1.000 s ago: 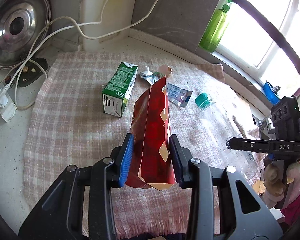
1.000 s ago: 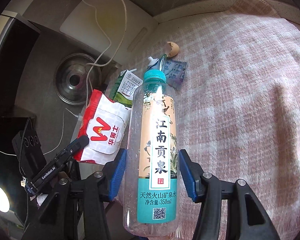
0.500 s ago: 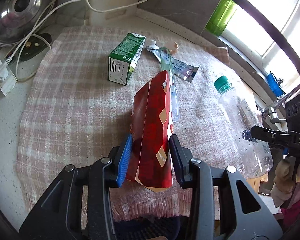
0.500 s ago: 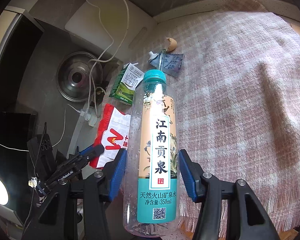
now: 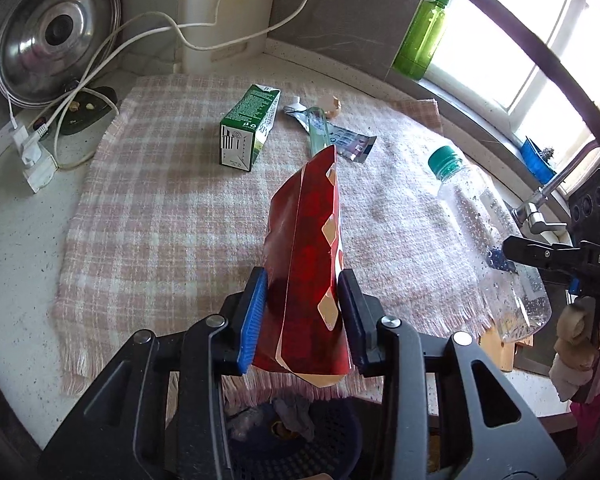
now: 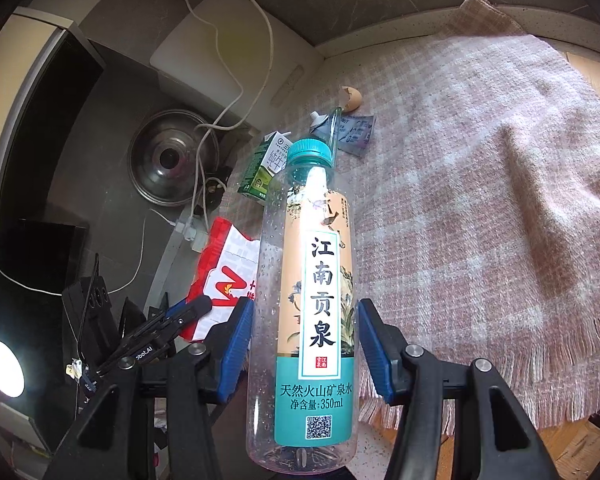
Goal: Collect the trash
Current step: 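Carry the red bag and water bottle with both tools over the wastebasket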
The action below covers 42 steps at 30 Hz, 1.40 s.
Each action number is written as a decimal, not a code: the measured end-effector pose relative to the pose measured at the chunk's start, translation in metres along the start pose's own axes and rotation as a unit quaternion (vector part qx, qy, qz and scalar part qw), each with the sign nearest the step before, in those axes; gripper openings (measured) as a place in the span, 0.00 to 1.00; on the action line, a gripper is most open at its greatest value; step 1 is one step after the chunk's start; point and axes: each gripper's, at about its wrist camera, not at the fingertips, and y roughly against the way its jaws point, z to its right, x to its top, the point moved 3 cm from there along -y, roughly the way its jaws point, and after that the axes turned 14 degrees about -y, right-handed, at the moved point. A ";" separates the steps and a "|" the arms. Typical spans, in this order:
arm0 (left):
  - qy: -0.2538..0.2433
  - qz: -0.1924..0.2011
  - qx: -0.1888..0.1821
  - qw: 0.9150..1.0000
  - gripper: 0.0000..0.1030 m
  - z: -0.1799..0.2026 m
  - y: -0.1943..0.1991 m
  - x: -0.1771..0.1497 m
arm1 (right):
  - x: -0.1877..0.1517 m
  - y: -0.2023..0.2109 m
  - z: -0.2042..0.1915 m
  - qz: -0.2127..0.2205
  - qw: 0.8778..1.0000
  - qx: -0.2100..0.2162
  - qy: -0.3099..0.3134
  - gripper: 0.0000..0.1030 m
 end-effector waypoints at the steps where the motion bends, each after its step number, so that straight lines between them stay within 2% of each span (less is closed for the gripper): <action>1: -0.001 0.002 0.000 1.000 0.35 0.001 0.005 -0.003 | -0.004 0.001 -0.001 0.000 1.000 0.001 0.002 0.53; 11: 0.002 0.015 0.006 1.000 0.35 0.012 0.048 -0.043 | -0.051 0.005 -0.014 -0.019 1.000 0.008 0.017 0.53; 26: 0.011 -0.005 0.009 1.000 0.35 0.028 0.076 -0.112 | -0.113 -0.010 -0.023 -0.081 0.996 0.014 0.023 0.53; 34: 0.018 -0.039 0.007 0.999 0.35 0.035 0.069 -0.151 | -0.145 -0.029 -0.023 -0.123 0.991 -0.011 0.042 0.53; 42: 0.037 -0.071 0.001 0.997 0.35 0.036 0.052 -0.181 | -0.172 -0.050 -0.013 -0.145 0.986 -0.060 0.060 0.53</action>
